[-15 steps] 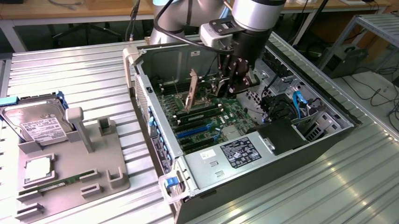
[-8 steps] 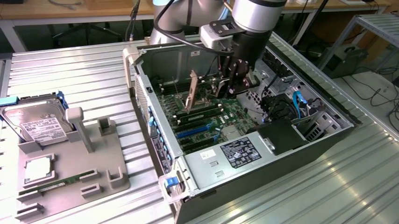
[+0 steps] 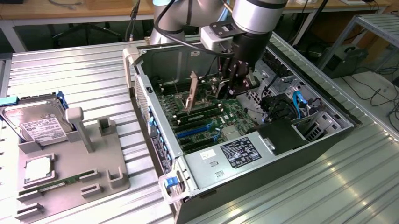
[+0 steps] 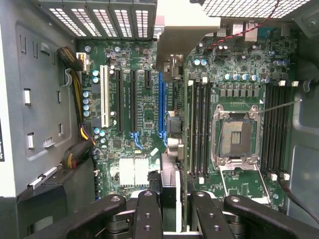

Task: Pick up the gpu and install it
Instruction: 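Insert the gpu into the slot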

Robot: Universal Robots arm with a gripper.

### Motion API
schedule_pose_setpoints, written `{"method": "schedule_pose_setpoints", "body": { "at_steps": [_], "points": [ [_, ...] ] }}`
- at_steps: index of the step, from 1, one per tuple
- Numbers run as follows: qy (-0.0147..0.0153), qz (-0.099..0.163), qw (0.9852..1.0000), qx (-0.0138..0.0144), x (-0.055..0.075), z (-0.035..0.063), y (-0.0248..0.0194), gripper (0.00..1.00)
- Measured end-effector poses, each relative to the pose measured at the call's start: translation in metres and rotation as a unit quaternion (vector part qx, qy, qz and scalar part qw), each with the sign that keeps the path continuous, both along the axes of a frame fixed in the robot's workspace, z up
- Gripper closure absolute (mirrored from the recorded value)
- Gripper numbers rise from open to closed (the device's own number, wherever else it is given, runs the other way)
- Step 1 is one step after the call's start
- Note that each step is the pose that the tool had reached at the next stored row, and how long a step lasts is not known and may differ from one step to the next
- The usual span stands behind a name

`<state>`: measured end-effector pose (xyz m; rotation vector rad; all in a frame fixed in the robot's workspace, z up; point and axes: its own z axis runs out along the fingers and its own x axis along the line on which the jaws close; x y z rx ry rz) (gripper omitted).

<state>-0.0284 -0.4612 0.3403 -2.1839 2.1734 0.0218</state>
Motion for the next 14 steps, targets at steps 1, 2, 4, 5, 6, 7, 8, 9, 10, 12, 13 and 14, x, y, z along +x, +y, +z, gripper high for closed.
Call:
{"method": "schedule_pose_setpoints", "body": {
  "at_steps": [1, 2, 4, 5, 6, 7, 8, 9, 10, 12, 13, 14],
  "points": [
    [0.0000, 0.000, 1.0000, 0.0002, 0.0000, -0.0002, -0.0001, 0.72],
    [0.0000, 0.000, 1.0000, 0.0003, 0.0000, -0.0005, -0.0003, 0.72],
    [0.0000, 0.000, 1.0000, 0.0006, 0.0000, -0.0010, -0.0006, 0.72],
    [0.0000, 0.000, 1.0000, 0.0008, 0.0000, -0.0013, -0.0008, 0.72],
    [0.0000, 0.000, 1.0000, 0.0008, 0.0000, -0.0015, -0.0009, 0.72],
    [0.0000, 0.000, 1.0000, 0.0008, 0.0000, -0.0016, -0.0010, 0.72],
    [0.0000, 0.000, 1.0000, 0.0009, 0.0000, -0.0018, -0.0011, 0.72],
    [0.0000, 0.001, 1.0000, 0.0010, 0.0000, -0.0021, -0.0012, 0.72],
    [0.0000, 0.000, 1.0000, 0.0010, 0.0000, -0.0024, -0.0013, 0.72],
    [0.0000, 0.001, 1.0000, 0.0011, 0.0000, -0.0029, -0.0016, 0.72],
    [0.0000, 0.001, 1.0000, 0.0013, 0.0000, -0.0032, -0.0018, 0.72],
    [0.0000, 0.001, 1.0000, 0.0014, 0.0000, -0.0034, -0.0020, 0.72]
  ]
}}
